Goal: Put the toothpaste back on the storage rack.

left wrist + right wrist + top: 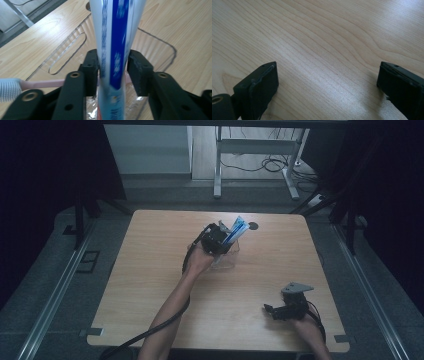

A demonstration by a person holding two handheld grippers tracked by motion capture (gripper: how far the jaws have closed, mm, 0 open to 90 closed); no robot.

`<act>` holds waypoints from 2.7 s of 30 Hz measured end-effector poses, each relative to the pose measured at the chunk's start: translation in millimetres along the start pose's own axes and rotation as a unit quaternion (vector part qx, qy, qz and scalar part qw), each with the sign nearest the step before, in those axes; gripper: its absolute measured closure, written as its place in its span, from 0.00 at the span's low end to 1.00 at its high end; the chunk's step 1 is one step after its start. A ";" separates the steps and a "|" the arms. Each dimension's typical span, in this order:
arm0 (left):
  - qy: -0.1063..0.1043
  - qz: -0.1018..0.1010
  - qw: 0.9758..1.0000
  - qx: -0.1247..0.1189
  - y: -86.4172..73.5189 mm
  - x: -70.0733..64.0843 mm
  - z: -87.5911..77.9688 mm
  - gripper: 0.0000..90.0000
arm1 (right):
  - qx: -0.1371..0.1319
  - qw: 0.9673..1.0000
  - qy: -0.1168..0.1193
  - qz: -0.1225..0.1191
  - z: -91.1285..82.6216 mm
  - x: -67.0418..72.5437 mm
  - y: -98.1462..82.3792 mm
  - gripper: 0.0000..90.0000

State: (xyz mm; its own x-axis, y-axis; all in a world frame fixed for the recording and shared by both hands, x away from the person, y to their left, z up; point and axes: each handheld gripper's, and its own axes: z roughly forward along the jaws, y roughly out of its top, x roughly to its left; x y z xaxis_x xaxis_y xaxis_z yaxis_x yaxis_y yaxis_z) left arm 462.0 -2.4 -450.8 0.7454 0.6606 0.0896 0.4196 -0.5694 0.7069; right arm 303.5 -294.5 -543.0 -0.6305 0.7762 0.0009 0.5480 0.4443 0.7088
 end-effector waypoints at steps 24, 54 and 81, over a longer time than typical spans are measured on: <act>-0.024 -0.065 0.997 -0.037 -4.4 11.6 -21.9 0.27 | 0.000 1.000 0.000 0.000 0.0 0.0 0.0 0.04; -0.033 -0.068 0.995 -0.065 -28.0 12.6 -60.3 0.14 | 0.000 1.000 0.000 0.000 0.0 0.1 0.1 0.04; -0.011 -0.057 0.996 -0.064 -78.8 9.5 -94.2 0.14 | 0.000 1.000 0.000 -0.001 0.0 0.0 0.1 0.04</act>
State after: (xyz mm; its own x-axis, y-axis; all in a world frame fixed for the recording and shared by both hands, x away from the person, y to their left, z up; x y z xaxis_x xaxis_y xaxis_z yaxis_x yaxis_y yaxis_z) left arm 387.3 94.8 -439.5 0.7084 0.7057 -0.0107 0.4342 -0.4239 0.7949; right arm 303.5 -294.5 -542.9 -0.6307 0.7760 -0.0008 0.5475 0.4457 0.7082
